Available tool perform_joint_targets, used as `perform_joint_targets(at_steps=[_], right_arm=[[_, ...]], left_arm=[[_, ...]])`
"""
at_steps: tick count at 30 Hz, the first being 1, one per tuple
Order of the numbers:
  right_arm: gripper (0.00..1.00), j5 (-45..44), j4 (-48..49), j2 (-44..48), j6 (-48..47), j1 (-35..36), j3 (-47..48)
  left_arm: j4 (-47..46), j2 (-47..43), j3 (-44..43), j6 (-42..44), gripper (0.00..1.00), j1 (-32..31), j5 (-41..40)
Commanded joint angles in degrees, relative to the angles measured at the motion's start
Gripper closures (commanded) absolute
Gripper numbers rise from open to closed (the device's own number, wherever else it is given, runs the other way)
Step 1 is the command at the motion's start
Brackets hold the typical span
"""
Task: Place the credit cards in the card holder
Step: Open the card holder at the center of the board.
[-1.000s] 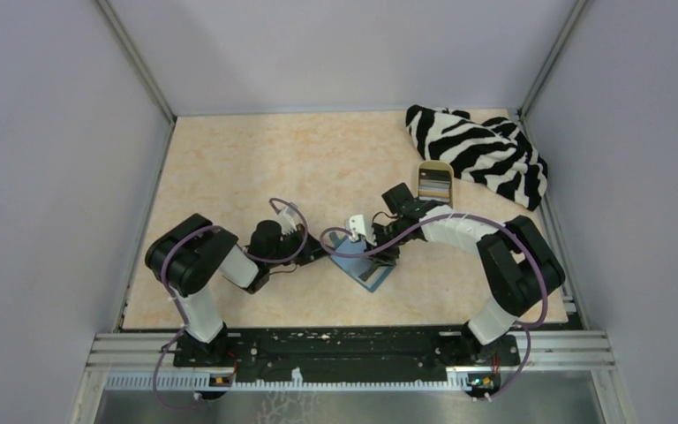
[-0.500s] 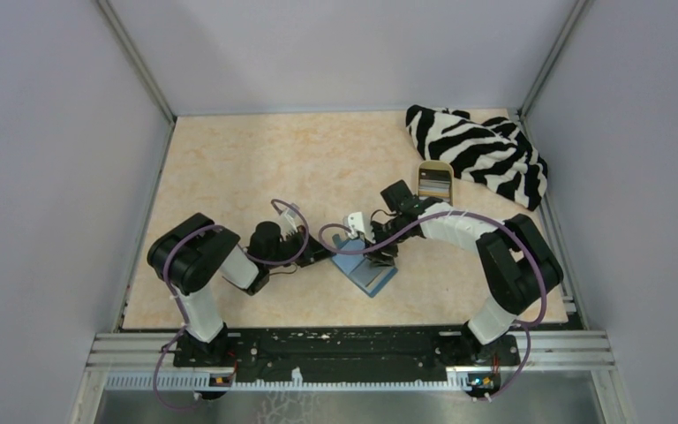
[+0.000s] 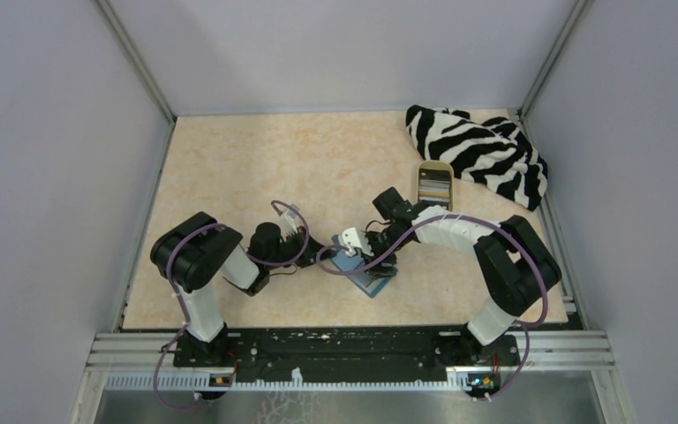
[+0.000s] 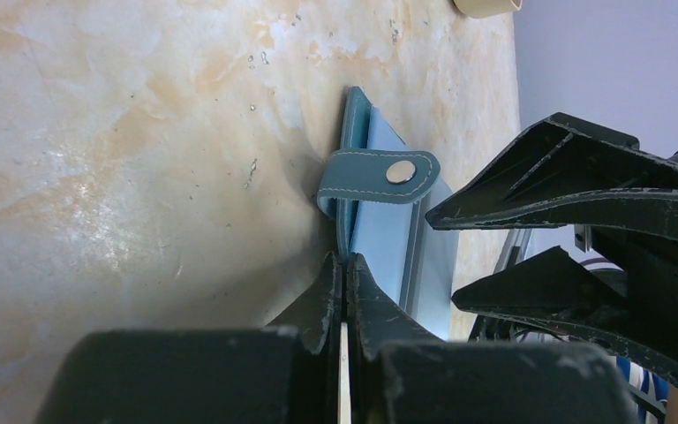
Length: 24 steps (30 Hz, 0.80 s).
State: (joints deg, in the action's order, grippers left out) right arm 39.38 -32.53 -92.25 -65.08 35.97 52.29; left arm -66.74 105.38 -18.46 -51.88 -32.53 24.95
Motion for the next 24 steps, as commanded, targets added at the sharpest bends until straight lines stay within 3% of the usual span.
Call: perform_joint_targets(at_steps=[1, 15, 24], right_arm=[[0.33, -2.19, 1.81, 0.05, 0.84, 1.33, 1.41], [0.57, -5.44, 5.81, 0.16, 5.63, 1.35, 1.66], [0.58, -8.06, 11.17, 0.94, 10.72, 1.39, 0.51]], left_arm=[[-2.69, 0.66, 0.70, -0.29, 1.00, -0.42, 1.12], [-4.58, 1.32, 1.55, -0.92, 1.00, -0.42, 2.16], [-8.30, 3.08, 2.63, -2.62, 1.00, -1.09, 2.51]])
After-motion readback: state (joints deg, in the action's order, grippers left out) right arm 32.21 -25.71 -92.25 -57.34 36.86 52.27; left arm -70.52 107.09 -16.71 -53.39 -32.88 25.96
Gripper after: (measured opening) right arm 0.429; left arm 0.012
